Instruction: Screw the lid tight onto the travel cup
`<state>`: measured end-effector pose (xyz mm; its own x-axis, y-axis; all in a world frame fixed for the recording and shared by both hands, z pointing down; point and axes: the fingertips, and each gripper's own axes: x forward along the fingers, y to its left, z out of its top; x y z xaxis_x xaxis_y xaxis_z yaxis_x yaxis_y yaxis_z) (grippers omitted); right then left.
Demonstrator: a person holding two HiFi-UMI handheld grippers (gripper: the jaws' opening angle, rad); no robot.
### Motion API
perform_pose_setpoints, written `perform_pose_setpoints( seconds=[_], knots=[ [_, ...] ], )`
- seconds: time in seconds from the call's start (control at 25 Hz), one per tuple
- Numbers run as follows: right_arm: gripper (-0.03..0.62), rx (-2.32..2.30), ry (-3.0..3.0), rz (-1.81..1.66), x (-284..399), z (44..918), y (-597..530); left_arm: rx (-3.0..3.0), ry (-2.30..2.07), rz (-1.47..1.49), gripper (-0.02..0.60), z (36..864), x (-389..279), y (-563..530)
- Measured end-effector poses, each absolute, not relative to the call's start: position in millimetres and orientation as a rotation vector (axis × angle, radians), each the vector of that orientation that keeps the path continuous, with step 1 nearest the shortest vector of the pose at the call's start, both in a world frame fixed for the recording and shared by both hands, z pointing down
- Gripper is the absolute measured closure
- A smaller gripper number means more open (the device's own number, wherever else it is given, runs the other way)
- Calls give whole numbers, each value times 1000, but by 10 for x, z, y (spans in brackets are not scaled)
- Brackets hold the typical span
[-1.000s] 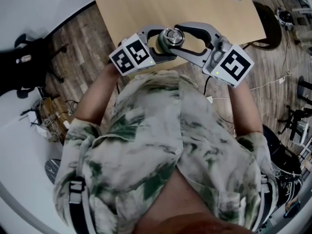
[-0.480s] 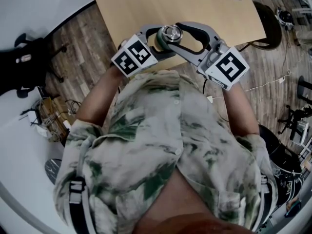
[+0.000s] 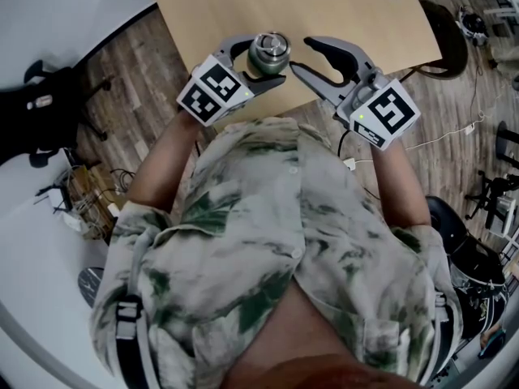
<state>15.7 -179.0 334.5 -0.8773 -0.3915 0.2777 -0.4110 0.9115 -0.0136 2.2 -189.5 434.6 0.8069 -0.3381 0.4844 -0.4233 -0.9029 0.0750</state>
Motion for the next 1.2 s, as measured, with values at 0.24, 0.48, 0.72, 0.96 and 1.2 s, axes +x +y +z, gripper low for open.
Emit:
perform_pose_setpoints(
  seconds=[0.24, 0.48, 0.72, 0.96, 1.2],
  knots=[
    [489, 726, -2787, 151, 373, 3439, -1843, 2810, -639, 690, 206, 4320, -1, -1917],
    [532, 805, -2753, 185, 511, 3541, -1867, 2800, -663, 671, 206, 4314, -24, -1915],
    [549, 859, -2725, 216, 599, 3622, -1899, 2773, -689, 651, 206, 4316, -84, -1946],
    [562, 896, -2707, 231, 672, 3674, -1878, 2765, -707, 654, 206, 4331, -122, -1922],
    [571, 918, -2694, 255, 728, 3732, -1857, 2758, -731, 645, 206, 4319, -153, -1949]
  ],
)
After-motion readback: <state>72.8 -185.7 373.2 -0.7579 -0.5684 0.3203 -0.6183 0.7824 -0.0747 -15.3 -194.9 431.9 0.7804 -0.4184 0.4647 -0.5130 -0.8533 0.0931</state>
